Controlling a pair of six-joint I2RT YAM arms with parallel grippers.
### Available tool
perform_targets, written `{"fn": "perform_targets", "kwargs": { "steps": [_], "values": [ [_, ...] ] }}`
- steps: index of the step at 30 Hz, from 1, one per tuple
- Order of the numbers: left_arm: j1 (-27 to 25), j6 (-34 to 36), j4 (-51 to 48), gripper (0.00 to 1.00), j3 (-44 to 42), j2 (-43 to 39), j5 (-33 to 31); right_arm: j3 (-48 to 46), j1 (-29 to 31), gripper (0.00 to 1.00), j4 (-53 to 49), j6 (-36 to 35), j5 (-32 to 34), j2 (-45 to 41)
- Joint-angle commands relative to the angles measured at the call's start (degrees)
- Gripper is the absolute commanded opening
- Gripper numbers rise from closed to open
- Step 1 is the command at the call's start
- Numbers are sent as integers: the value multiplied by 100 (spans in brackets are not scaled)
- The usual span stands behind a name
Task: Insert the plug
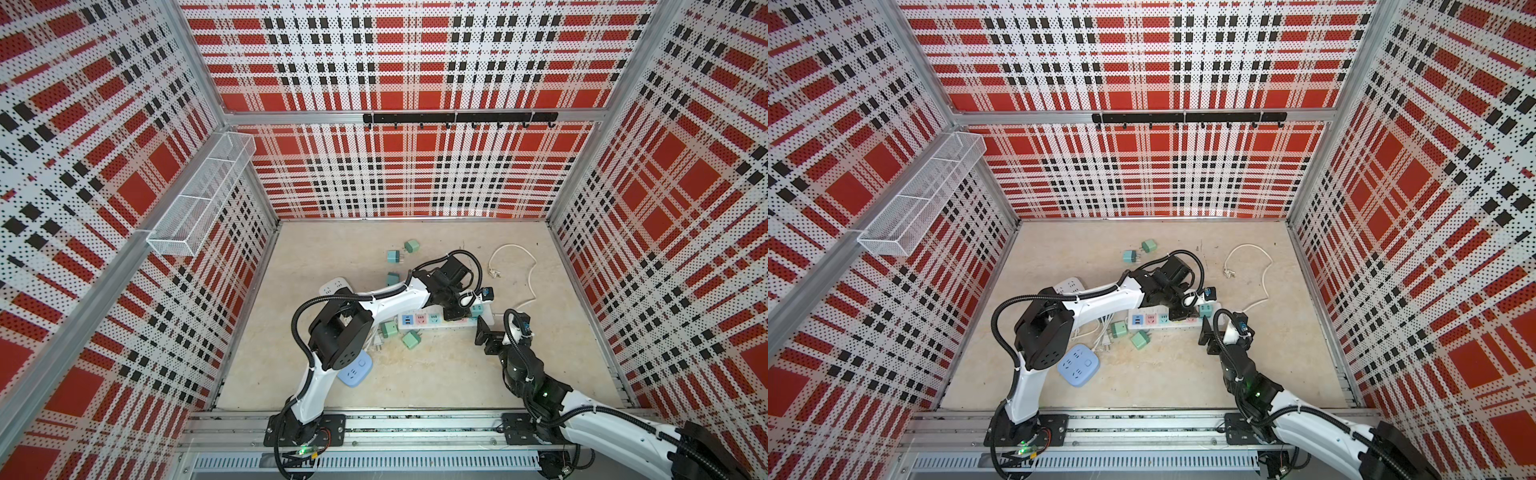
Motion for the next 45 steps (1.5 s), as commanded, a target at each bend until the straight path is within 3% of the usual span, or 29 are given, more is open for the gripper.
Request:
{"fn": "perform_targets", "kwargs": {
  "steps": [1,45],
  "values": [
    [14,92,-90,0,97,95,-72,-84,-27,100,182,59,6,-62],
    [192,-3,130,0,-118,443,349,-54,-30,100,304,26,-23,140]
  ]
}}
